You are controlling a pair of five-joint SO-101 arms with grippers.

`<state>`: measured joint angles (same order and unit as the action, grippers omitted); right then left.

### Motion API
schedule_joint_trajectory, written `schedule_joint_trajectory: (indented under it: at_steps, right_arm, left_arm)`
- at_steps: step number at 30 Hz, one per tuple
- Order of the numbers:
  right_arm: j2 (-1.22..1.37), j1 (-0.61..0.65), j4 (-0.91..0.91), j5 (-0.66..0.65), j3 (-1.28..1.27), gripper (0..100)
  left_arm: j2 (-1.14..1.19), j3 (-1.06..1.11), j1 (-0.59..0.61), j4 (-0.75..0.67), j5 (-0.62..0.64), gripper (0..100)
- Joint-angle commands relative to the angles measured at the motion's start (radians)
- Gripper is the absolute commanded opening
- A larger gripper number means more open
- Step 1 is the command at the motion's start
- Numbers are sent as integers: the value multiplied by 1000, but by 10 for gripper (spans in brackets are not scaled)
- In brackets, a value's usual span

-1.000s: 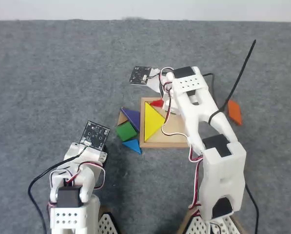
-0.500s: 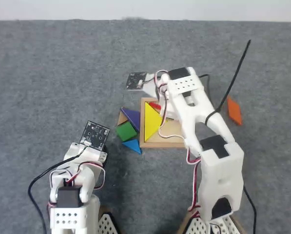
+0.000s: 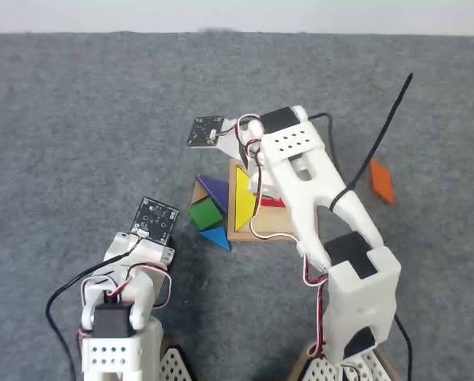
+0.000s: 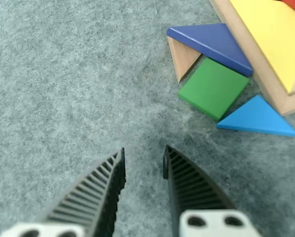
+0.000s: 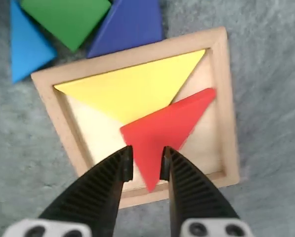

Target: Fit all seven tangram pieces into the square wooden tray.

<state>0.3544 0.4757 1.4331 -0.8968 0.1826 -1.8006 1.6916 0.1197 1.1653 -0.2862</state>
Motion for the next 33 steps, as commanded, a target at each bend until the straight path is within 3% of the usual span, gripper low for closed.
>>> schedule_joint_trajectory:
  at_steps: [1,3,7,12,21,33]
  right_arm:
    - [-102,-18,50,158,32,59]
    - [-163,-35,-48,244,-60,3]
    - [-366,-58,-363,385,-430,7]
    - [-484,-61,-590,416,-781,8]
    - [-341,-162,-625,414,-752,8]
    - [-82,-223,-567,393,-416,8]
  left_arm:
    - [-15,-8,5,-14,-5,130]
    - [-15,-8,5,-14,-5,130]
    - [-15,-8,5,-14,-5,130]
    - [-15,-8,5,-14,-5,130]
    - [-15,-8,5,-14,-5,130]
    - [-15,-8,5,-14,-5,130]
